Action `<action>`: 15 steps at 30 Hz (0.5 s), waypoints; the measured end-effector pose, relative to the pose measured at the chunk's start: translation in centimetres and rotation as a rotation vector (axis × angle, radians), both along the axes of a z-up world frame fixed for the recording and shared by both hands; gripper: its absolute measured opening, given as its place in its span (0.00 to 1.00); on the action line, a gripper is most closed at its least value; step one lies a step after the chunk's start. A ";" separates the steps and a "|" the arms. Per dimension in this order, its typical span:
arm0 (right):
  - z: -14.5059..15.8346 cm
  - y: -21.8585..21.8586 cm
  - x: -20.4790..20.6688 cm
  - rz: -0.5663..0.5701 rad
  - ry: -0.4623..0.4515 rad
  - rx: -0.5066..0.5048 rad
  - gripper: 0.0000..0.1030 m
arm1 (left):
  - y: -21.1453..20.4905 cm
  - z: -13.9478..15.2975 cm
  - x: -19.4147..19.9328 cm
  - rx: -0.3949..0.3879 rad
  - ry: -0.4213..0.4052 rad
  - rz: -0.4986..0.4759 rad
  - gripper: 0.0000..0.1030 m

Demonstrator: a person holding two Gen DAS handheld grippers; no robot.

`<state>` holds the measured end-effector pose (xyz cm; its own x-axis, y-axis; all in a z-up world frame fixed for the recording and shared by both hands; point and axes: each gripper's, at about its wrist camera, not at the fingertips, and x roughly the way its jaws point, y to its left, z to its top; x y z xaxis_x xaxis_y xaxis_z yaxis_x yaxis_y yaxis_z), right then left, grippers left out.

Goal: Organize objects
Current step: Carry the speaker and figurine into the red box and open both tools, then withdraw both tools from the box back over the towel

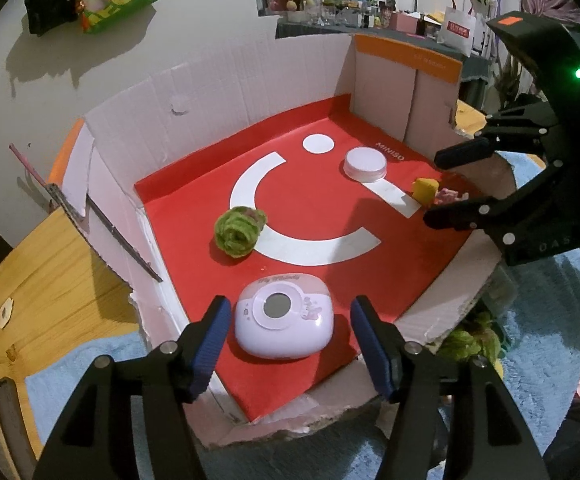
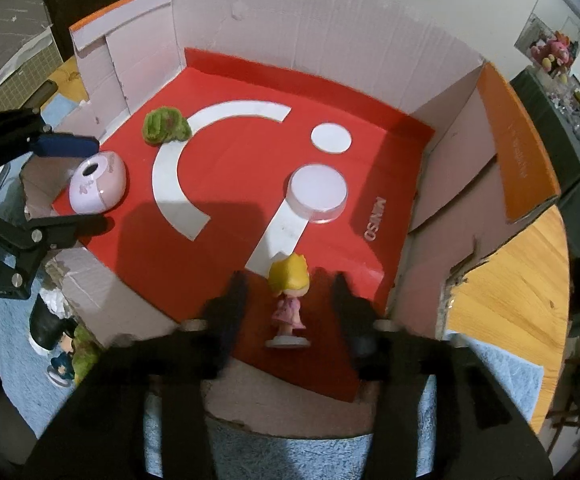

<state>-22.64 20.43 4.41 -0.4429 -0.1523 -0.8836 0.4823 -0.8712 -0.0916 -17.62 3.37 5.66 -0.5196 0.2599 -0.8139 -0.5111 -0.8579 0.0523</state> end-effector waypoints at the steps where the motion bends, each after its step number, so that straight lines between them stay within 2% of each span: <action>1: 0.2 0.0 0.1 0.002 0.003 -0.003 0.60 | 0.0 0.1 0.1 0.004 0.002 0.000 0.63; 7: 1.2 -0.9 0.6 0.008 0.033 -0.007 0.60 | -0.5 1.5 1.1 0.051 0.024 0.019 0.63; 9: 1.8 -1.5 1.2 0.008 0.049 -0.011 0.60 | -0.6 2.2 1.4 0.068 0.040 0.033 0.68; 13: 3.2 -2.2 2.0 -0.002 0.085 -0.043 0.61 | -1.1 3.7 2.3 0.111 0.077 0.067 0.70; 15: 4.0 -2.3 2.4 -0.007 0.107 -0.059 0.64 | -1.4 4.5 2.8 0.136 0.093 0.087 0.72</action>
